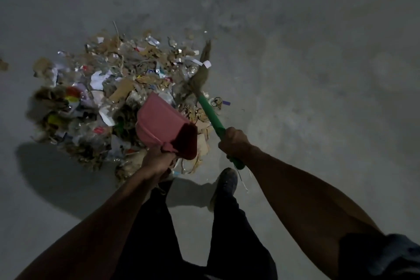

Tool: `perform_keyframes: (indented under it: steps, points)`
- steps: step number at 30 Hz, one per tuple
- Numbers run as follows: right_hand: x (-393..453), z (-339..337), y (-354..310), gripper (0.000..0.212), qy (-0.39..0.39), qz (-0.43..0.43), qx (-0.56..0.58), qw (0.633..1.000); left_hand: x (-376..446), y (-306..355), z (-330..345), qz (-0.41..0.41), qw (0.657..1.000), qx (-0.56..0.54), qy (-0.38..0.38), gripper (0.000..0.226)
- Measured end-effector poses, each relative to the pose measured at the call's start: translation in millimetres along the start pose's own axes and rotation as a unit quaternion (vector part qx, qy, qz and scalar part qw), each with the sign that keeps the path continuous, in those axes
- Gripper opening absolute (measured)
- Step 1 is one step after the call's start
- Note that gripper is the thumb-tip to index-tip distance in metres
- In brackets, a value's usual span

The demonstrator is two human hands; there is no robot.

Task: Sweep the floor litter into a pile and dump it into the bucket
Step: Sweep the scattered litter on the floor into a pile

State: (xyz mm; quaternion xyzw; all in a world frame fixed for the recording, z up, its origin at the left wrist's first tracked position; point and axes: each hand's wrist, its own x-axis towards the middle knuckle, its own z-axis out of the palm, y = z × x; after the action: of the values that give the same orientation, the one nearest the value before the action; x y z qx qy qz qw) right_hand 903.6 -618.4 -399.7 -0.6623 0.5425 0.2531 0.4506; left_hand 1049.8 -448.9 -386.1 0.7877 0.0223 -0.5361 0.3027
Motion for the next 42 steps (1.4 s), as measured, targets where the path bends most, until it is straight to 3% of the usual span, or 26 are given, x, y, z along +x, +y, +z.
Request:
perform_keyframes:
  steps: [2,5,11,15,18,21,25,32,35,38,42]
  points:
    - [-12.5,15.6,-13.0,0.023,0.013,-0.008,-0.024,1.0,9.8,1.0,-25.8,0.022,1.0,0.016,-0.012,0.01]
    - [-45.6,41.0,-14.2,0.033,0.04,-0.004,-0.032,0.999,18.6,5.9,-56.8,0.031,0.999,0.035,-0.019,0.023]
    - [-131.3,91.4,7.6,0.027,0.106,0.08,0.098,0.986,18.8,9.6,-96.8,0.008,0.995,0.061,-0.076,0.019]
    - [-151.2,112.2,15.4,0.034,0.145,0.179,0.212,0.95,14.8,10.6,-109.4,0.008,0.994,0.071,-0.082,0.006]
    - [-146.7,119.8,15.7,0.038,0.148,0.23,0.255,0.928,16.3,8.2,-114.0,0.016,0.993,0.09,-0.078,0.005]
    - [-129.8,124.8,8.3,0.035,0.111,0.254,0.25,0.928,22.4,1.4,-117.8,0.025,0.992,0.103,-0.075,0.006]
    - [-103.2,140.7,-17.1,0.032,0.047,0.225,0.188,0.955,32.0,-12.2,-119.4,0.021,0.99,0.106,-0.088,0.003]
    - [-130.0,168.3,-27.6,0.03,0.062,0.142,0.172,0.973,18.1,-38.4,-124.0,0.043,0.989,0.121,-0.076,0.016]
    - [-164.8,179.0,-15.5,0.034,0.078,0.12,0.2,0.969,4.2,-50.9,-132.9,0.049,0.988,0.129,-0.063,0.004]
    - [-206.8,199.5,-3.8,0.036,0.105,0.107,0.239,0.959,-18.1,-74.3,-140.3,0.059,0.988,0.128,-0.061,0.016]
    - [-251.5,235.5,10.2,0.029,0.109,0.096,0.292,0.945,-57.3,-108.9,-149.3,0.081,0.991,0.091,-0.047,0.007]
